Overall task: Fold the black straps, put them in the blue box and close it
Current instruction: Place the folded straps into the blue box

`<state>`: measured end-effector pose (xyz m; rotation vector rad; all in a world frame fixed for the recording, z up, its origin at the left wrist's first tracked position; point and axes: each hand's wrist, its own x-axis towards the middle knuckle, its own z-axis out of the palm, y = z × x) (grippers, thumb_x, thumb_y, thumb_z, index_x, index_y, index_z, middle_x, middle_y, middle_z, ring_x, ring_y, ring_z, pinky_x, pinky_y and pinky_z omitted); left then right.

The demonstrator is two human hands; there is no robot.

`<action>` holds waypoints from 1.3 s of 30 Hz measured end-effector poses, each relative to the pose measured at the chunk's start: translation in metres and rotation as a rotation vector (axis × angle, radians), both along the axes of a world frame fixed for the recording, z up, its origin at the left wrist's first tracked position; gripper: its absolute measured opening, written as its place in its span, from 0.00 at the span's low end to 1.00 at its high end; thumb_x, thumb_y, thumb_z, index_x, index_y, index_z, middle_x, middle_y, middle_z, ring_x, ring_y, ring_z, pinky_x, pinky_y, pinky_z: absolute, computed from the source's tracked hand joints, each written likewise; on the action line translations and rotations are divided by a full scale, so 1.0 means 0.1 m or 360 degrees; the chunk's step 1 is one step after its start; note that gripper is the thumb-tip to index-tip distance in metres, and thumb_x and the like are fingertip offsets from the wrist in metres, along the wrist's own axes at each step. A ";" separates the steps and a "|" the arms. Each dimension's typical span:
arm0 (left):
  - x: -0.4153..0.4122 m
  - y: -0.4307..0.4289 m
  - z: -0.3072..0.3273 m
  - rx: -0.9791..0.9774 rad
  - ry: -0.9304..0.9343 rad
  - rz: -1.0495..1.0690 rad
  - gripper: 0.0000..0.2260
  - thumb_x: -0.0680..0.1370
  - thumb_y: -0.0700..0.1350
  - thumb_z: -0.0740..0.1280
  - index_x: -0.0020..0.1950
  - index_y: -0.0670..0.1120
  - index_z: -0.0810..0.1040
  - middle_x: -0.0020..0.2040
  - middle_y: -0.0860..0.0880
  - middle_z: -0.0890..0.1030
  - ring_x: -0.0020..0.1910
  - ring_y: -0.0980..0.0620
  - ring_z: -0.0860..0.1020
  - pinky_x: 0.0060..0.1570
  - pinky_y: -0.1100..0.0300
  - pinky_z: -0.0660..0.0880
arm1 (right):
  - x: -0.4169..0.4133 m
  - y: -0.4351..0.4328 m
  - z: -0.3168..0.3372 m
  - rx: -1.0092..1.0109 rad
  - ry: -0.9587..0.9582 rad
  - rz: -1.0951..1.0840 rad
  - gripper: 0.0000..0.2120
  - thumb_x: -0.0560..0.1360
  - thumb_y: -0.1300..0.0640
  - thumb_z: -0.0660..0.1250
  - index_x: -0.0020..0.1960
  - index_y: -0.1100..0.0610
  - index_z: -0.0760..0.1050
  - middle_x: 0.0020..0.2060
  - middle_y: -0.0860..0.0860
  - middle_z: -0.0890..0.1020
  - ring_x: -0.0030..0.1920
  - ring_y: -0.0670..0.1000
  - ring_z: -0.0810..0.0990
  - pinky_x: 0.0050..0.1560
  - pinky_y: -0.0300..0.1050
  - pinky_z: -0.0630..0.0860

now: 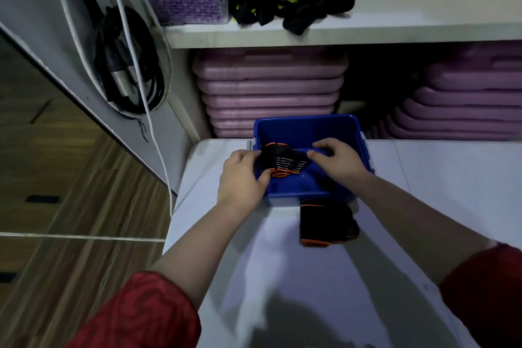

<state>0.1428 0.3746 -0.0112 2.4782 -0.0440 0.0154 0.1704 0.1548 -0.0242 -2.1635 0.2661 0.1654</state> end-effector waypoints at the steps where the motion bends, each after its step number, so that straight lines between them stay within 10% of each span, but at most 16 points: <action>1: -0.06 -0.02 0.00 0.0030 -0.0034 -0.0029 0.21 0.73 0.49 0.68 0.66 0.48 0.73 0.61 0.47 0.74 0.61 0.46 0.71 0.63 0.53 0.70 | -0.20 -0.07 0.06 -0.0021 -0.0139 -0.0037 0.09 0.73 0.50 0.69 0.52 0.51 0.78 0.50 0.51 0.81 0.52 0.50 0.78 0.50 0.39 0.71; 5: -0.23 -0.09 0.02 0.0191 -0.0070 -0.0121 0.22 0.74 0.49 0.68 0.67 0.47 0.73 0.64 0.48 0.73 0.64 0.47 0.68 0.65 0.57 0.66 | -1.02 -0.25 0.16 -0.0124 -0.0382 -0.0222 0.08 0.72 0.53 0.69 0.36 0.53 0.76 0.33 0.48 0.79 0.36 0.46 0.76 0.37 0.37 0.69; 9: -0.32 -0.10 0.05 0.0255 -0.0023 -0.0113 0.22 0.74 0.50 0.67 0.68 0.48 0.72 0.66 0.48 0.73 0.66 0.48 0.68 0.66 0.57 0.65 | -1.46 -0.26 -0.10 -0.0049 0.0001 -0.0373 0.09 0.71 0.50 0.72 0.38 0.54 0.75 0.33 0.48 0.80 0.32 0.44 0.77 0.27 0.28 0.70; 18: -0.61 -0.10 0.12 0.0269 -0.0063 -0.0152 0.21 0.74 0.49 0.67 0.67 0.49 0.74 0.65 0.49 0.73 0.66 0.48 0.67 0.67 0.55 0.66 | -1.11 0.04 -0.72 -0.0347 0.0417 -0.0360 0.43 0.49 0.25 0.67 0.53 0.55 0.74 0.46 0.52 0.80 0.49 0.55 0.80 0.47 0.49 0.80; 31: -0.66 -0.03 0.07 0.0226 -0.0020 -0.0130 0.16 0.75 0.49 0.66 0.63 0.50 0.77 0.64 0.51 0.73 0.66 0.50 0.66 0.65 0.57 0.66 | -1.24 0.23 -0.63 -0.0167 0.0355 -0.0018 0.22 0.65 0.48 0.73 0.55 0.53 0.72 0.46 0.49 0.81 0.46 0.51 0.80 0.45 0.46 0.78; 39: -0.45 -0.01 0.10 0.0186 -0.0063 -0.0122 0.15 0.75 0.48 0.67 0.62 0.50 0.78 0.61 0.50 0.76 0.63 0.49 0.69 0.62 0.58 0.67 | -1.20 0.16 0.34 0.0700 0.0049 -0.0011 0.12 0.67 0.56 0.77 0.48 0.51 0.77 0.43 0.47 0.83 0.44 0.45 0.83 0.38 0.31 0.77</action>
